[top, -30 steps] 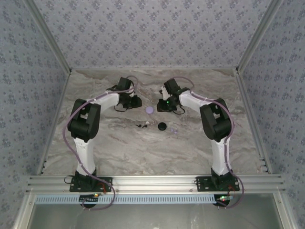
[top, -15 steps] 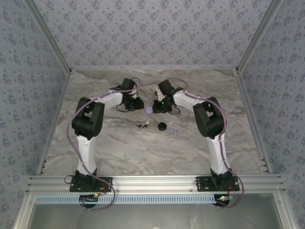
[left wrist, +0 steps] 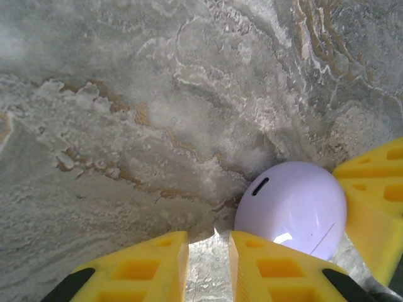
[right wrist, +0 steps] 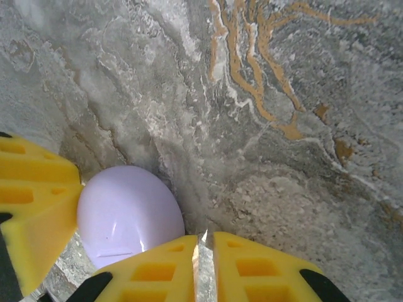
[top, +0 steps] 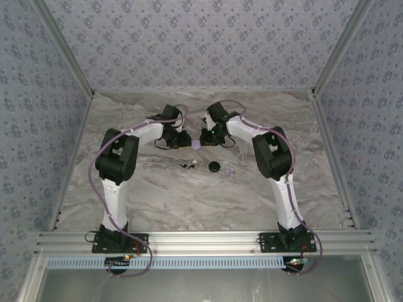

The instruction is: Insert the wireless bluetooth earbuds into the charging case

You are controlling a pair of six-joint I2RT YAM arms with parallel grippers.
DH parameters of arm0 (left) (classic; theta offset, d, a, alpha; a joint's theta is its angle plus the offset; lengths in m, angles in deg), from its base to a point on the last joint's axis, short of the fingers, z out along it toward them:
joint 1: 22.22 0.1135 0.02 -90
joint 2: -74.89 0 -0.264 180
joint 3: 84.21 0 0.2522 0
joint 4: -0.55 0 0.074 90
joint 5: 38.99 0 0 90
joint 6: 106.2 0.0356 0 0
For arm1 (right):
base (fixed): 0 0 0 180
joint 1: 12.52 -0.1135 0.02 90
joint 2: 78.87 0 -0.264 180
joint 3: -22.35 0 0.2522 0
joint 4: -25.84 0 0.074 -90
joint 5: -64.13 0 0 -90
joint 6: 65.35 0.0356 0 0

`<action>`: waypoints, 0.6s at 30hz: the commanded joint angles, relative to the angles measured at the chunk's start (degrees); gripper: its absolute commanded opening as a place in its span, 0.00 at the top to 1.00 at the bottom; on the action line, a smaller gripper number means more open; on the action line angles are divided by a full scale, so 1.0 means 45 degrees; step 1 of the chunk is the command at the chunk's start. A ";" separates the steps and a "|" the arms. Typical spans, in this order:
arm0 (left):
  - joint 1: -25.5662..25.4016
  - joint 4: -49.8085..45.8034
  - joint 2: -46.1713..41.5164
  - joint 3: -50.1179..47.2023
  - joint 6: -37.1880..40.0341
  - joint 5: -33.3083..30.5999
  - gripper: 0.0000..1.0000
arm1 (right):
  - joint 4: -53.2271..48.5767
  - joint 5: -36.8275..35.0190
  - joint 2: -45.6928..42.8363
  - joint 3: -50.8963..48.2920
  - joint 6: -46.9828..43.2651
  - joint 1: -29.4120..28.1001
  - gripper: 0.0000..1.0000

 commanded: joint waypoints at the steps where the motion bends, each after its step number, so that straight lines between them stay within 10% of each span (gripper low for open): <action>1: -0.0372 -0.0688 -0.0625 -0.0410 0.0228 0.0303 0.76 | -0.0637 0.0091 0.0537 0.0723 -0.0067 -0.0071 0.84; 18: -0.0538 -0.1200 -0.1720 -0.0561 0.0315 -0.0398 0.75 | -0.1630 -0.1225 0.0195 0.1158 -0.0339 0.0258 0.82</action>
